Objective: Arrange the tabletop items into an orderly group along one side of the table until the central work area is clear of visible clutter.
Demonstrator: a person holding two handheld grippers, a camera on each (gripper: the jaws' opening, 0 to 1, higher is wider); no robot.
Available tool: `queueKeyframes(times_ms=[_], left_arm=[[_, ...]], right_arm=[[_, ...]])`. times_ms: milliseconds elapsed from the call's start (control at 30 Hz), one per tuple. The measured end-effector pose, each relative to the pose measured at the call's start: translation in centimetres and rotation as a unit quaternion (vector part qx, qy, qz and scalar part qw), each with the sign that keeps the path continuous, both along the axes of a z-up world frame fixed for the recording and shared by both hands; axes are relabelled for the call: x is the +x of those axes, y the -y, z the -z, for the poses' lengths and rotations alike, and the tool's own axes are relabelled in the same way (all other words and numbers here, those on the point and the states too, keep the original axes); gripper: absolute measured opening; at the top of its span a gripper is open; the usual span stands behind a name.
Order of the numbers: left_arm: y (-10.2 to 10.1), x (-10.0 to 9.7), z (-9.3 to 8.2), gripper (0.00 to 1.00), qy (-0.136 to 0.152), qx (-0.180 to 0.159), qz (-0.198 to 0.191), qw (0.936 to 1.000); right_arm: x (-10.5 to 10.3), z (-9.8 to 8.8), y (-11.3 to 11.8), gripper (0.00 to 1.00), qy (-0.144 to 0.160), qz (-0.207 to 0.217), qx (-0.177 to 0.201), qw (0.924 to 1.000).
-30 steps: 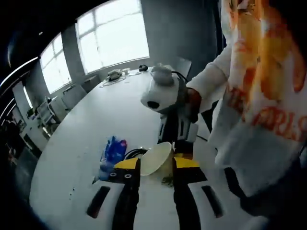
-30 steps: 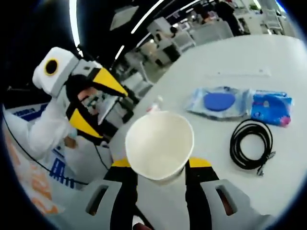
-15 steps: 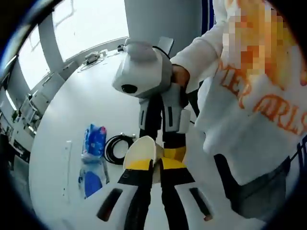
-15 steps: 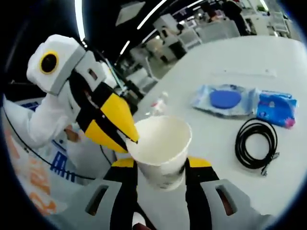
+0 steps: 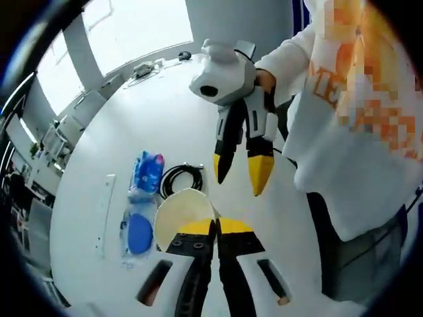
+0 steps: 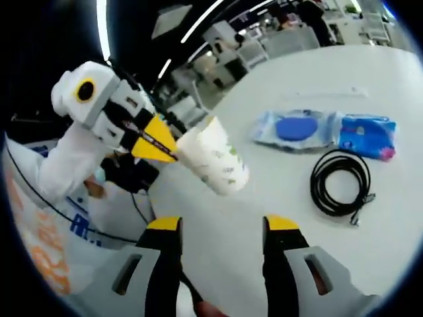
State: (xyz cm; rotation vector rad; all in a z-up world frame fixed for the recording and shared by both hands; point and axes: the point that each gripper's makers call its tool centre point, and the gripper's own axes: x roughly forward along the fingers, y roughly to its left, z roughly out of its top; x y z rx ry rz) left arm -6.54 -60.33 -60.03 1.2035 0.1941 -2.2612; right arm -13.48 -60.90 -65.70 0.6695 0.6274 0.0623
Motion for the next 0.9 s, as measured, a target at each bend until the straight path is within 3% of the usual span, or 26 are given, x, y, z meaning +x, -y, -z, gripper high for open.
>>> queueKeyframes(times_ms=[133,200,333,500,567,733,800,900], left_arm=[[0.1,3.1,0.6,0.0,0.021,0.004,-0.048,0.9986],[0.0,4.8,1.5,0.0,0.025,0.021,-0.084,0.9959],[0.2,8.5,2.5,0.0,0.078,0.016,-0.11,0.9907],[1.1,11.2,2.0,0.0,0.054,0.007,-0.143,0.9882],[1.3,12.9,2.1,0.0,0.068,0.007,-0.16,0.9848],[1.8,14.8,1.7,0.0,0.082,0.007,-0.16,0.9837],[2.2,15.7,1.1,0.0,0.095,0.006,-0.141,0.9855],[3.8,18.2,-1.0,0.0,0.123,0.003,-0.131,0.9838]], right_arm=[[-1.5,0.8,0.2,0.48,-0.012,0.019,0.011,0.9997],[-2.1,1.1,0.4,0.48,-0.016,0.03,0.014,0.9993],[-2.4,0.6,1.5,0.49,-0.009,0.056,0.02,0.9982],[-2.5,0.8,2.1,0.49,-0.003,0.072,0.034,0.9968],[-2.7,1.1,2.1,0.49,-0.006,0.072,0.035,0.9967],[-3.3,1.4,2.1,0.49,-0.009,0.08,0.045,0.9957],[-3.5,1.6,2.2,0.49,-0.011,0.085,0.053,0.9949],[-3.8,1.8,2.2,0.48,-0.019,0.086,0.051,0.9948]])
